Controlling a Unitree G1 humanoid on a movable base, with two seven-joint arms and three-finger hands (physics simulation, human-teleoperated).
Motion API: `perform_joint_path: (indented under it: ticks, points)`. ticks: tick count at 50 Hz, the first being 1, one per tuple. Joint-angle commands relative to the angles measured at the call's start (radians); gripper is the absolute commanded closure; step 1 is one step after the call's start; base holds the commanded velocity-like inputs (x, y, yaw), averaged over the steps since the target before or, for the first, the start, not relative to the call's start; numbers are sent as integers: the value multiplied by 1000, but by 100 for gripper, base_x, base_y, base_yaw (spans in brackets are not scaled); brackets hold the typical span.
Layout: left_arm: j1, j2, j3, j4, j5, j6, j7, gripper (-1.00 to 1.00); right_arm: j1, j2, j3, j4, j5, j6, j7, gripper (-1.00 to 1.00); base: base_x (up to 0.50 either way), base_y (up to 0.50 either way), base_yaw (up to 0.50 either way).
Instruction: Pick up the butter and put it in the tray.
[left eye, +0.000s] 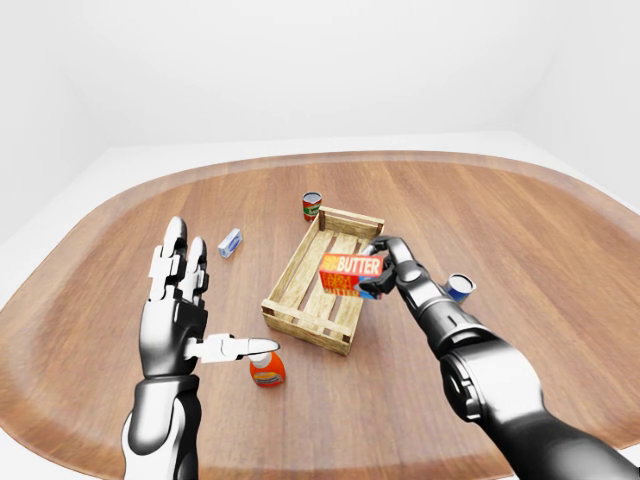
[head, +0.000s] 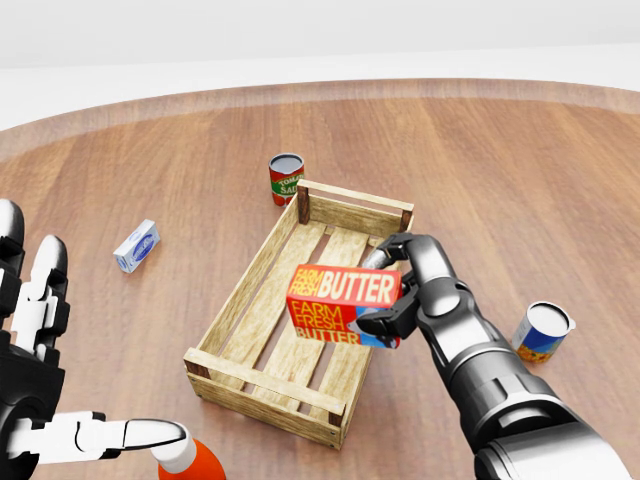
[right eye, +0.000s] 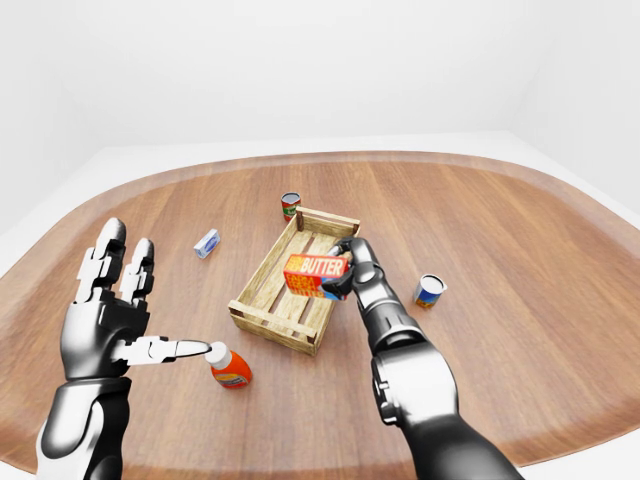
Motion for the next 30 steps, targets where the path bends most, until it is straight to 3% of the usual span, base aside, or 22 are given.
perform_joint_path:
  ticks: [1,30]
  points:
    - [4,0,-2,-7,1,0,-2,-100,-51,29,-35,22,-18,0,-6,100,0,0,0]
    - [2,1,15,-13,-13,0,-10,-100,-98,82,-37,34,-37,0,-21,100,0,0,0]
